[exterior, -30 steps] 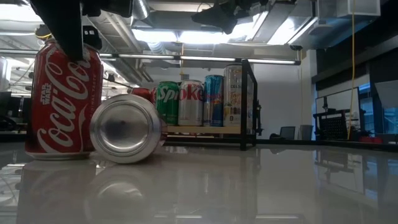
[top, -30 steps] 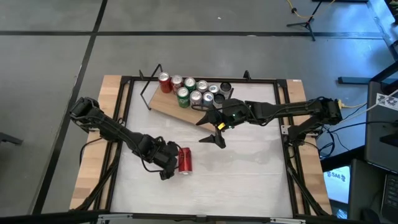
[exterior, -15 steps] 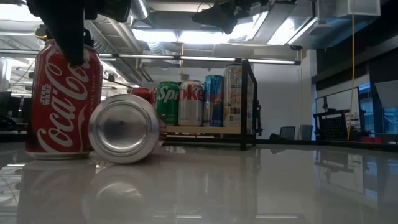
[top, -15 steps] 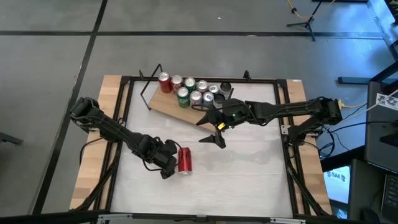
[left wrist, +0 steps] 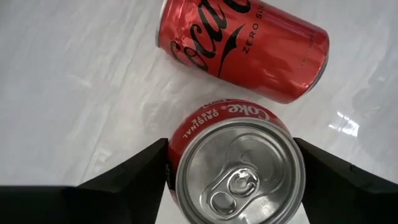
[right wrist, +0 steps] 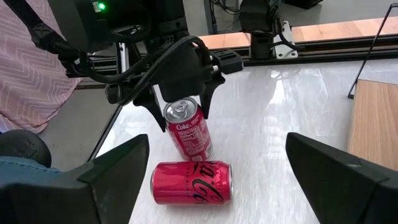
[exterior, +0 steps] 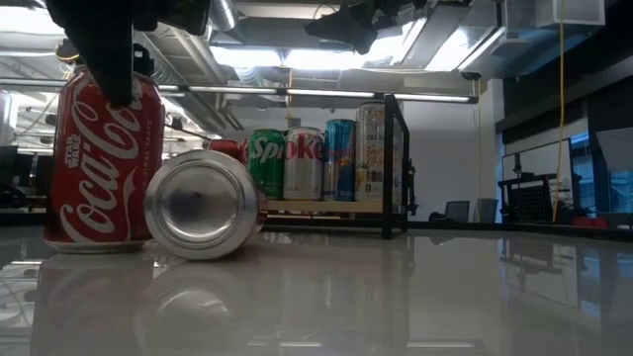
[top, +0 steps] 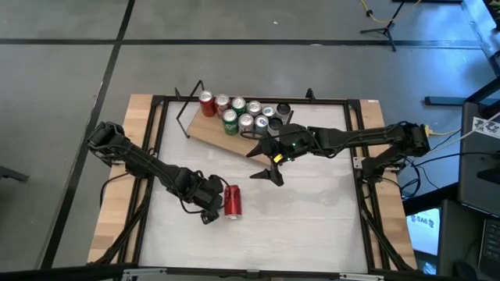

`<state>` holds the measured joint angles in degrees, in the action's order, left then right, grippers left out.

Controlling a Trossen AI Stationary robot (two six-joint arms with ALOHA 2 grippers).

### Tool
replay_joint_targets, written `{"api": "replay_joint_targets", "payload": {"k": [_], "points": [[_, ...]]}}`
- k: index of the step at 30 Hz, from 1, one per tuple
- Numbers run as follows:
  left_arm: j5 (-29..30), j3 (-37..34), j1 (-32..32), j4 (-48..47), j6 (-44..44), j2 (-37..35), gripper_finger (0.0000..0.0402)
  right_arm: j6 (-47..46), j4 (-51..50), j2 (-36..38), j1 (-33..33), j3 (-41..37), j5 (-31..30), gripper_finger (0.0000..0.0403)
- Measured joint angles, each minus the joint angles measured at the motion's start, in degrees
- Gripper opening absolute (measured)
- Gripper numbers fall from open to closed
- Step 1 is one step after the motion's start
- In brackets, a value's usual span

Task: Place canned beverage on shelf
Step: Put the red white soda can on the shelf aligned with other red white soda can

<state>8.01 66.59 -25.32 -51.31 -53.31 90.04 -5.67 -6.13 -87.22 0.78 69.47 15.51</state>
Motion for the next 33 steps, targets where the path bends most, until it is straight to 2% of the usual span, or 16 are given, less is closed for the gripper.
{"api": "replay_joint_targets", "payload": {"k": [10,23,33], "points": [[-5.9,-0.1,5.8,-0.9,16.5,-1.6,0.0275,0.0,0.0,0.0,0.0,0.0,0.0,0.0372],[-5.8,-0.1,18.0,-4.9,32.1,-9.3,0.0275,0.0,0.0,0.0,0.0,0.0,0.0,0.0372],[-5.7,-0.1,29.4,-5.7,45.2,-9.6,0.0280,0.0,0.0,0.0,0.0,0.0,0.0,0.0372]]}}
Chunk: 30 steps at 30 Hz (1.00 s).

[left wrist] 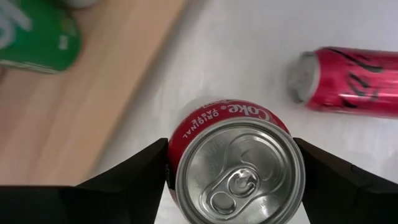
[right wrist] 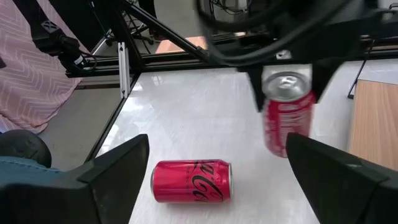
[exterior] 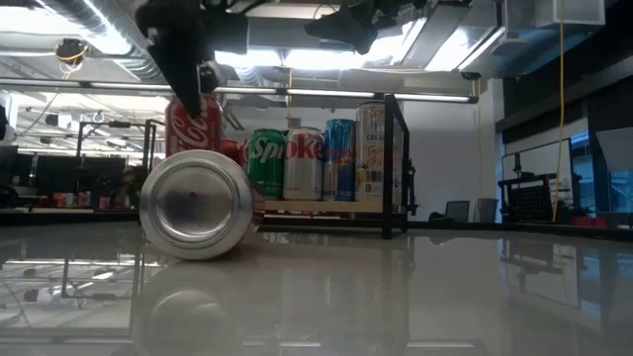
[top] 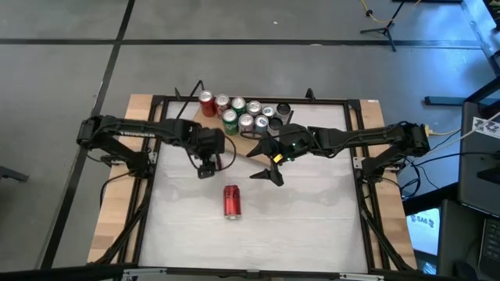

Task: Place canned beverage on shelf
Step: Put the red white soda can on the shelf aligned with other red white soda can

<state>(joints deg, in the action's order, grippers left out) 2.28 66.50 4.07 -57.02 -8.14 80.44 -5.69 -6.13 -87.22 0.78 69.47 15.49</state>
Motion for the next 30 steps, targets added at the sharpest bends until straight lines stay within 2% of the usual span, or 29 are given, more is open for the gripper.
{"api": "replay_joint_targets", "payload": {"k": [11,18,22,30], "points": [[-0.2,0.1,10.8,-0.3,8.6,-1.0,0.0279,0.0,0.0,0.0,0.0,0.0,0.0,0.0372],[-0.7,0.4,15.2,-0.8,11.4,-1.0,0.0279,0.0,0.0,0.0,0.0,0.0,0.0,0.0372],[-1.9,3.8,16.9,-2.5,12.6,-1.0,0.0279,0.0,0.0,0.0,0.0,0.0,0.0,0.0372],[-0.7,9.1,21.6,-2.5,16.6,-1.0,0.0279,0.0,0.0,0.0,0.0,0.0,0.0,0.0372]]}}
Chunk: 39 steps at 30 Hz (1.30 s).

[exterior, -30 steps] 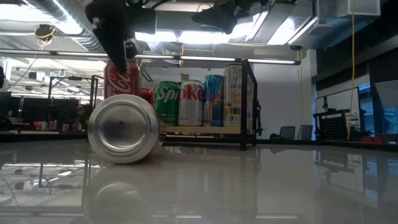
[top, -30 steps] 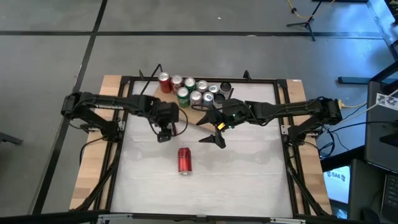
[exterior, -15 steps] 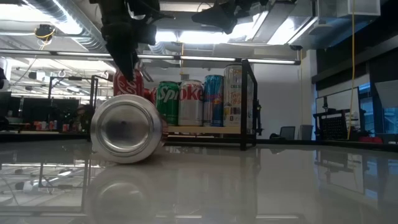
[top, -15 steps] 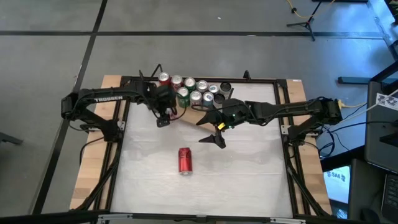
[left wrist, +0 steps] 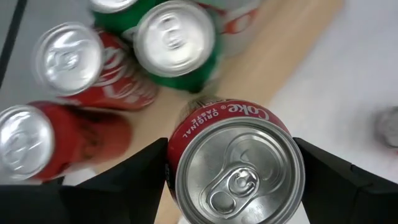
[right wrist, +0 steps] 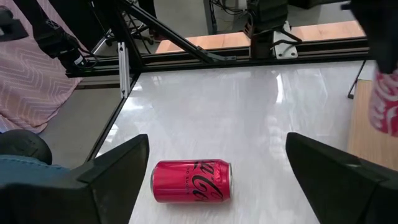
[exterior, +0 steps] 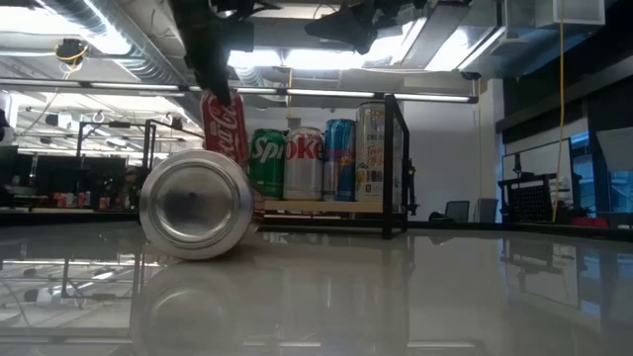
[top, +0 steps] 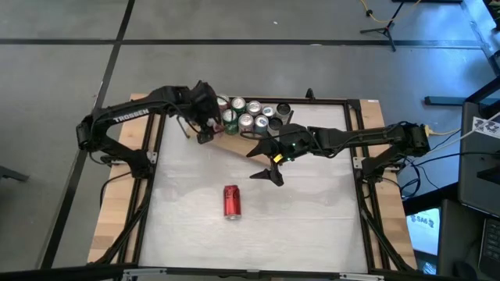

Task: Place canned beverage on shelf
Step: Put the red white soda can on the shelf aligned with other red white soda can

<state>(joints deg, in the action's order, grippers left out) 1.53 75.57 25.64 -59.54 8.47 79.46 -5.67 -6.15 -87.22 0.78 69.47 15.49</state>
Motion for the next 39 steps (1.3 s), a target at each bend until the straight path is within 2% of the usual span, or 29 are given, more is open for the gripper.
{"api": "replay_joint_targets", "payload": {"k": [8,13,21,27,34,39], "points": [[0.6,0.1,5.9,-0.2,1.4,1.4,0.0279,0.0,0.0,0.0,0.0,0.0,0.0,0.0372],[-1.1,0.1,7.5,-0.1,3.4,4.3,0.0279,0.0,0.0,0.0,0.0,0.0,0.0,0.0372],[-2.6,0.1,7.6,0.2,10.5,8.3,0.0279,0.0,0.0,0.0,0.0,0.0,0.0,0.0372],[-2.8,0.1,7.6,0.6,17.4,9.0,0.0279,0.0,0.0,0.0,0.0,0.0,0.0,0.0372],[-2.8,0.1,7.6,0.6,21.2,9.0,0.0279,0.0,0.0,0.0,0.0,0.0,0.0,0.0372],[-6.3,0.1,7.6,0.6,25.1,9.0,0.0279,0.0,0.0,0.0,0.0,0.0,0.0,0.0372]]}}
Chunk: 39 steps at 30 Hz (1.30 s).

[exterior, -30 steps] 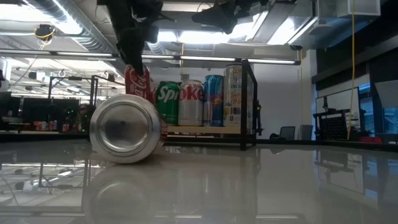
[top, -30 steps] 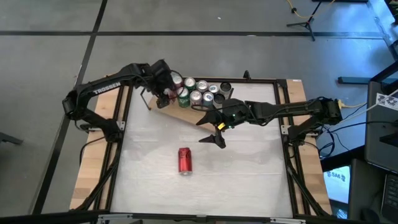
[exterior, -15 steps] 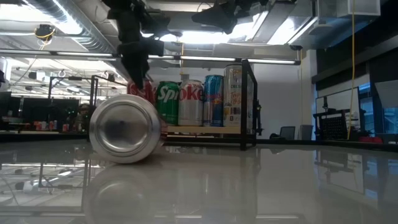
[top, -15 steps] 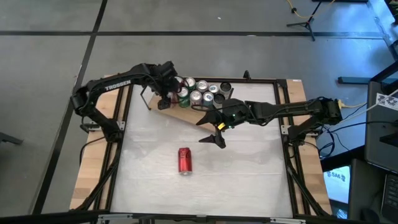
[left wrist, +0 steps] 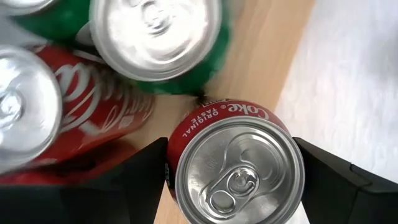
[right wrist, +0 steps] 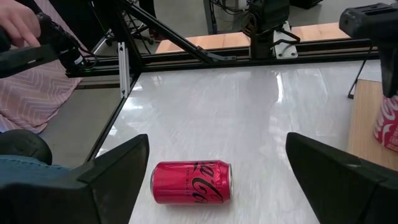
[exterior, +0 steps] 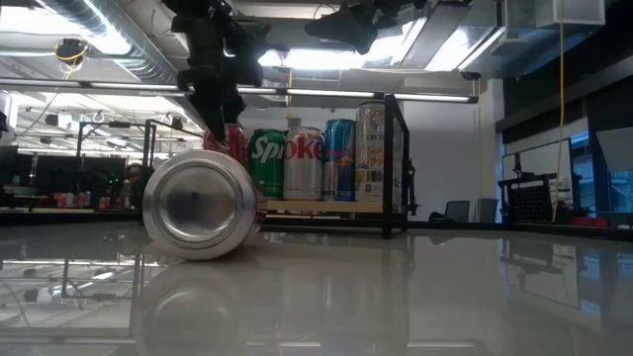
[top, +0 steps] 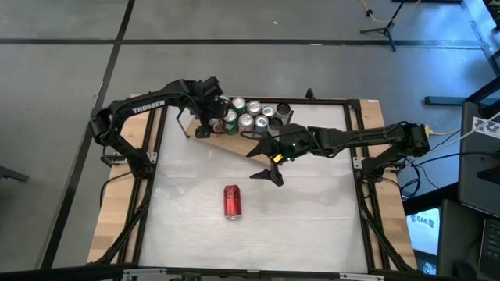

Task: Place canned beverage on shelf
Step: Put the red white soda can on the shelf aligned with other red white soda can

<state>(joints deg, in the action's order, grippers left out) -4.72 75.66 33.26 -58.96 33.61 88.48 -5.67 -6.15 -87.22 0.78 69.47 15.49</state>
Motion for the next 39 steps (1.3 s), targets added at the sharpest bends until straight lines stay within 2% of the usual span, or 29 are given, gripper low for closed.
{"api": "replay_joint_targets", "payload": {"k": [7,16,25,33,39], "points": [[-0.4,0.0,0.0,0.0,3.0,0.0,0.0283,0.0,0.0,0.0,0.0,0.0,0.0,0.0372],[-0.5,0.0,0.0,0.2,3.1,0.0,0.0321,0.0,0.0,0.0,0.0,0.0,0.0,0.0372],[-0.2,0.0,0.0,1.7,3.1,0.0,0.0326,0.0,0.0,0.0,0.0,0.0,0.0,0.0372],[1.6,0.0,-0.1,2.4,3.0,0.0,0.0327,0.0,0.0,0.0,0.0,0.0,0.0,0.0372],[6.6,0.0,-0.1,2.6,2.9,-0.1,0.0328,0.0,0.0,0.0,0.0,0.0,0.0,0.0372]]}}
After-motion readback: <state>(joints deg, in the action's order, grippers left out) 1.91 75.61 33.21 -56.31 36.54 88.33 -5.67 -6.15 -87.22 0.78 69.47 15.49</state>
